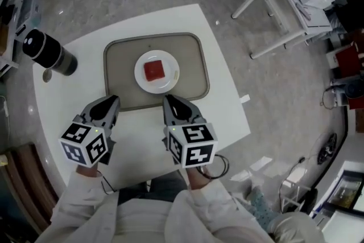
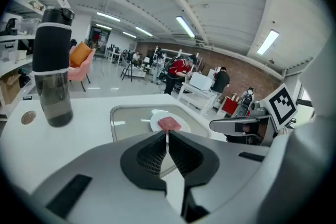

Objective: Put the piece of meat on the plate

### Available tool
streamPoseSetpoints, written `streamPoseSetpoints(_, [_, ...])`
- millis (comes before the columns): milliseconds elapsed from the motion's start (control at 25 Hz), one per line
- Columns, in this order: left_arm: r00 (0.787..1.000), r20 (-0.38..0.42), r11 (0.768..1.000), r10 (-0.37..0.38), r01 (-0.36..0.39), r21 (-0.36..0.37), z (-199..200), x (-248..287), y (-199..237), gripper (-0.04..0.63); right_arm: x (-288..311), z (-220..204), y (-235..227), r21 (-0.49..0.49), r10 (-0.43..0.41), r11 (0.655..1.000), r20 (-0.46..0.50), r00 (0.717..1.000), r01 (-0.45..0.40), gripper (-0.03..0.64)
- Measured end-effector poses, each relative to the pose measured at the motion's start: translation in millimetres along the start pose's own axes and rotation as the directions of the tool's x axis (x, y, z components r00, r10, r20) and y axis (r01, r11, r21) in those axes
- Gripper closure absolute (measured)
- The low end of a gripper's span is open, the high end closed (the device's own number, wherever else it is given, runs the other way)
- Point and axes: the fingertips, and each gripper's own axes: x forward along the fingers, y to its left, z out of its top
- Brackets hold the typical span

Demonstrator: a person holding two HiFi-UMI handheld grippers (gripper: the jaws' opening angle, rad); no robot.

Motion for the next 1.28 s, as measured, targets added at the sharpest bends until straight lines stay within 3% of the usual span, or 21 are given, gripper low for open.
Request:
streamPoseSetpoints(240, [0.997,0.028,0.996,-0.069,0.068,0.049,-9,-60,-15,0.583,-47,-7,73,0.001,0.09,0.996,0.123,0.988,-0.09,0.6])
streamPoseSetpoints(720, [0.965,0.028,0.958,-0.26,0.254,0.134,-48,-158,-74,0.584,-130,-35,181,-0.086,0.096,0.993,0.215,0.972,-0.079,0.6])
streamPoseSetpoints(1000, [0.962,0.027,0.956,-0.273,0.268,0.119,-72,-176,-90,0.584,-144,-56,197,-0.11,0.104,0.99,0.207,0.973,-0.082,0.6])
streamPoseSetpoints(1280, [0.968,0.051,0.967,-0.245,0.24,0.085,-69,-176,-96,0.584,-151,-58,193,-0.106,0.126,0.989,0.187,0.974,-0.108,0.6])
